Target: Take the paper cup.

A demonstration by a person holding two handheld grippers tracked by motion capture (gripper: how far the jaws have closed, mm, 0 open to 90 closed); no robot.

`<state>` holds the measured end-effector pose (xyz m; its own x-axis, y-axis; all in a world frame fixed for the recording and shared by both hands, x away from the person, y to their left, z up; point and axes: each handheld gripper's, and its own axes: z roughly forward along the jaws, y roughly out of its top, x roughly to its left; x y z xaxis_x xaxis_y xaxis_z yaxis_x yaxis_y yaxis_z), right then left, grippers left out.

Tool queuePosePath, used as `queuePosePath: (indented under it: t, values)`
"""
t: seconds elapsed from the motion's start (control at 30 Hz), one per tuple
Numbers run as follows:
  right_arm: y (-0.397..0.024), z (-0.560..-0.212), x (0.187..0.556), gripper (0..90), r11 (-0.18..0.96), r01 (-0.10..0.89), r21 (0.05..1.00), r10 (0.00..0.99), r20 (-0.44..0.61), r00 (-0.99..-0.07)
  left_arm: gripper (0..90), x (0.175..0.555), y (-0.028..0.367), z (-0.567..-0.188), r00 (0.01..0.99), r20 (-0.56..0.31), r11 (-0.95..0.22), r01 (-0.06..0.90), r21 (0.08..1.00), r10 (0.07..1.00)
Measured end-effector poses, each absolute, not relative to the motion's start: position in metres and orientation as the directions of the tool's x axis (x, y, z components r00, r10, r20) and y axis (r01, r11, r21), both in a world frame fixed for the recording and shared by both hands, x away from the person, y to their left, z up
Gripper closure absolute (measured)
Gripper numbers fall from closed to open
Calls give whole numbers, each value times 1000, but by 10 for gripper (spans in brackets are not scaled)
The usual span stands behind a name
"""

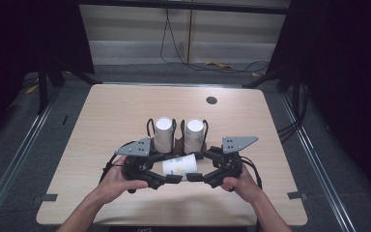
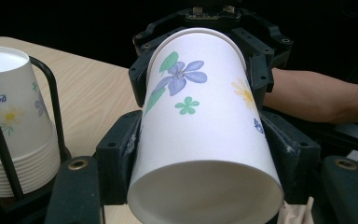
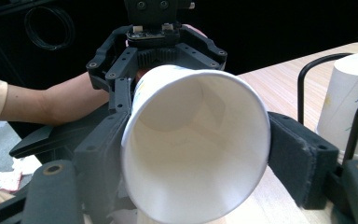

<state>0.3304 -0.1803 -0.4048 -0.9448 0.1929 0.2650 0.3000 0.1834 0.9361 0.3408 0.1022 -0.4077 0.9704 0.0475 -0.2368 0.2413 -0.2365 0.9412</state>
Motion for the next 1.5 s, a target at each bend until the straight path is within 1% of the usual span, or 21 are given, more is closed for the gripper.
queuePosePath:
  t: [0.13, 0.27, 0.47, 0.57, 0.77, 0.9, 0.97, 1.2, 1.23, 1.37, 1.5]
  values:
    - [-182, -405, 331, 291, 187, 297, 936, 182, 264, -947, 363, 341, 103, -408, 968, -246, -230, 248, 941, 41]
    - [-183, -404, 331, 302, 179, 298, 938, 177, 267, -947, 359, 342, 103, -408, 967, -253, -226, 254, 940, 37]
    - [-185, -404, 331, 302, 173, 295, 940, 188, 263, -946, 312, 344, 104, -410, 962, -267, -227, 274, 934, 63]
    - [-187, -403, 331, 299, 168, 299, 939, 198, 265, -944, 269, 345, 105, -410, 961, -267, -232, 277, 932, 74]
    - [-189, -404, 332, 299, 201, 315, 927, 243, 264, -933, 234, 348, 105, -413, 964, -238, -267, 261, 928, 117]
    - [-190, -405, 334, 300, 215, 324, 922, 268, 263, -927, 212, 349, 107, -414, 961, -236, -274, 267, 924, 141]
    - [-191, -405, 335, 300, 218, 337, 916, 286, 270, -919, 198, 349, 111, -416, 962, -218, -290, 257, 922, 162]
    - [-193, -407, 337, 302, 228, 367, 902, 325, 285, -902, 197, 352, 125, -425, 941, -233, -295, 301, 907, 246]
    - [-194, -407, 338, 302, 235, 372, 898, 333, 285, -899, 194, 353, 126, -426, 941, -223, -303, 297, 906, 255]
    - [-197, -404, 338, 304, 259, 385, 886, 383, 272, -883, 184, 355, 129, -431, 936, -209, -323, 299, 898, 285]
    - [-201, -404, 339, 304, 280, 395, 875, 423, 257, -869, 170, 357, 133, -436, 924, -218, -320, 319, 892, 314]
